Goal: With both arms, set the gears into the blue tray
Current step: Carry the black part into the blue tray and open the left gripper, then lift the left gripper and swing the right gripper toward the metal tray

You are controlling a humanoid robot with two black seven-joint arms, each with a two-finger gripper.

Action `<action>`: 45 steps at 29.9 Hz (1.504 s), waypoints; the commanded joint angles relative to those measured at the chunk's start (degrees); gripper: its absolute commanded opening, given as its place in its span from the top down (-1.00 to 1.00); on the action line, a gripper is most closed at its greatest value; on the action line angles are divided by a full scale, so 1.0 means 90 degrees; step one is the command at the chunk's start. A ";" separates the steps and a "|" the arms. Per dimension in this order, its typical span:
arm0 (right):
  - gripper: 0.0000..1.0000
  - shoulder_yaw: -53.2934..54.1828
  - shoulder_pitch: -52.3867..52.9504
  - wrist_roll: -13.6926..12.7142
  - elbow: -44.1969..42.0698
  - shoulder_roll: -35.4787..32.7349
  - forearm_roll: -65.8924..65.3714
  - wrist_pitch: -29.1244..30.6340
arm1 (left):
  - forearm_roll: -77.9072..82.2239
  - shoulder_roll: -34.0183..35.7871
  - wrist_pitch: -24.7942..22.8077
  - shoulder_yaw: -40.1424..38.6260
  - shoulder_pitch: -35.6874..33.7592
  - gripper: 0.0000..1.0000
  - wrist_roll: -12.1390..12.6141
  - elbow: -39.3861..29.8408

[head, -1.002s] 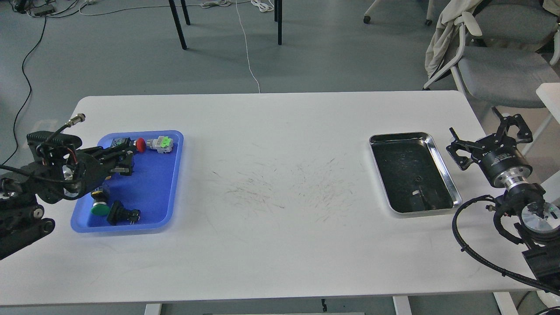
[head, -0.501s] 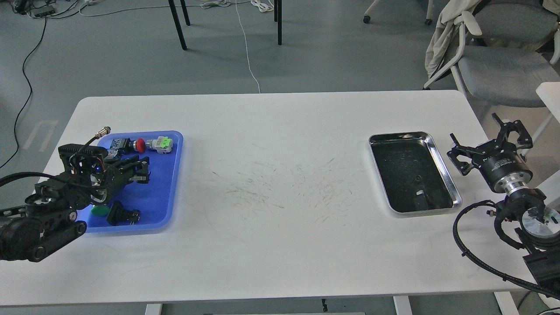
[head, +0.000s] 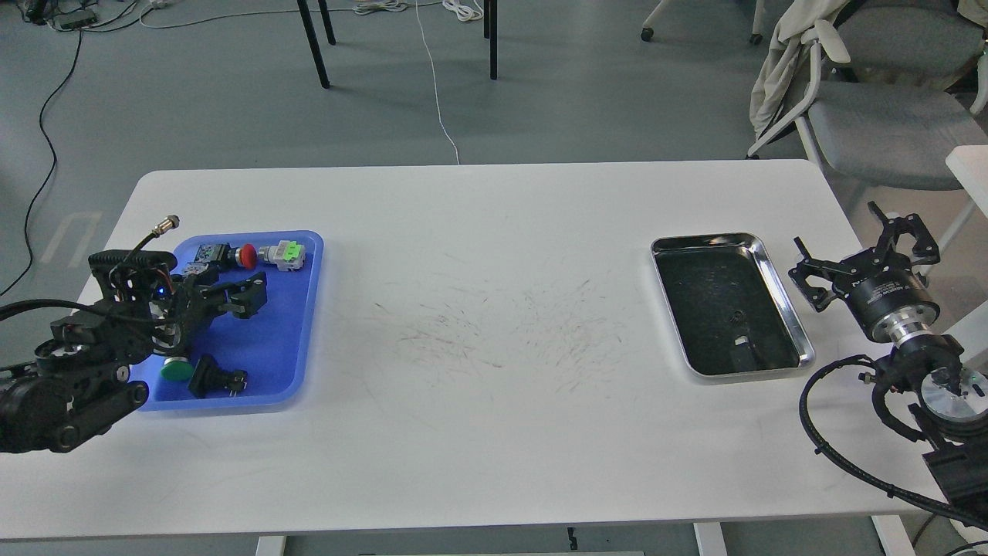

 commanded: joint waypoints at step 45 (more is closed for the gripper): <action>-0.97 -0.6301 0.3745 -0.1736 0.5451 -0.4161 -0.7586 -0.1000 | -0.7091 -0.1709 -0.2986 -0.3485 -0.0683 -0.96 -0.0411 0.1184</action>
